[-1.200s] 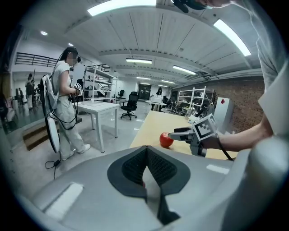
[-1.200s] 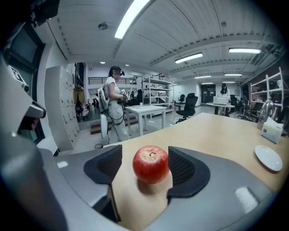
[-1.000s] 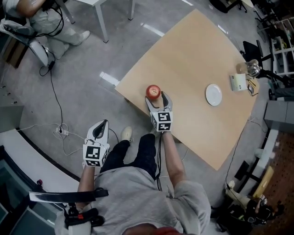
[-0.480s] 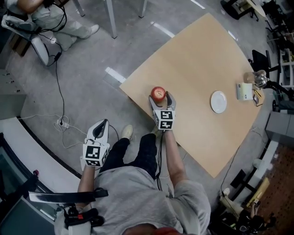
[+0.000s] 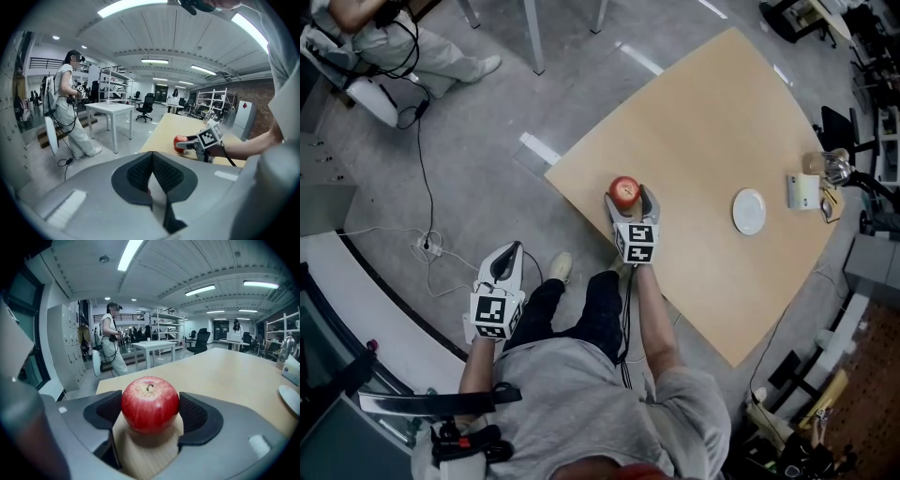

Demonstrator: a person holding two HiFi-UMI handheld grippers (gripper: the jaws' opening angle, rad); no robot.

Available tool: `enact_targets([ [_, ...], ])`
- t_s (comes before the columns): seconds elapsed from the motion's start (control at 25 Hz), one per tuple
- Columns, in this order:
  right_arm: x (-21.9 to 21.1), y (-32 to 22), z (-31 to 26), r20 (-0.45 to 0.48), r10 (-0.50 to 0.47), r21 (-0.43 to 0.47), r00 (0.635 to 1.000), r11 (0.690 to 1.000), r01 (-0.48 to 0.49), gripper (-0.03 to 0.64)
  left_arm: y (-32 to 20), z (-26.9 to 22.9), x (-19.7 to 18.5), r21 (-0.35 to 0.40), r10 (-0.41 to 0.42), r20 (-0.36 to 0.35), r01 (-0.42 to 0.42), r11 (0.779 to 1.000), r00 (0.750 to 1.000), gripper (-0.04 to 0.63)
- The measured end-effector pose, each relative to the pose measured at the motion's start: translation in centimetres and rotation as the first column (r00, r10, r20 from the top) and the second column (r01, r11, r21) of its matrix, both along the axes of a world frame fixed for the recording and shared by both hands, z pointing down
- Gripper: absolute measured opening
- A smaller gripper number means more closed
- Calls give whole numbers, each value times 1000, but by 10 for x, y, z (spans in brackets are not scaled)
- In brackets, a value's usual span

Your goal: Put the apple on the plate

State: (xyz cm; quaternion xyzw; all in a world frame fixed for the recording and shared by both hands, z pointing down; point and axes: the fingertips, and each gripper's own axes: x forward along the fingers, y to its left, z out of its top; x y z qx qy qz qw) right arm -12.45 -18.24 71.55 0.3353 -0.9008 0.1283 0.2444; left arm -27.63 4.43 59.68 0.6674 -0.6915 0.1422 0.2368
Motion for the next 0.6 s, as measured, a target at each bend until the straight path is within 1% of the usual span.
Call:
enact_targets([
  [0.24, 0, 2, 1, -4, -24, -6, 1000, 1000, 24, 383, -2, -2, 2, 5, 0, 4, 0, 1000, 1000, 20],
  [0.6, 8, -3, -10, 12, -11, 9, 1000, 1000, 10, 383, -9, -6, 4, 20, 10, -4, -10, 1000, 1000, 20],
])
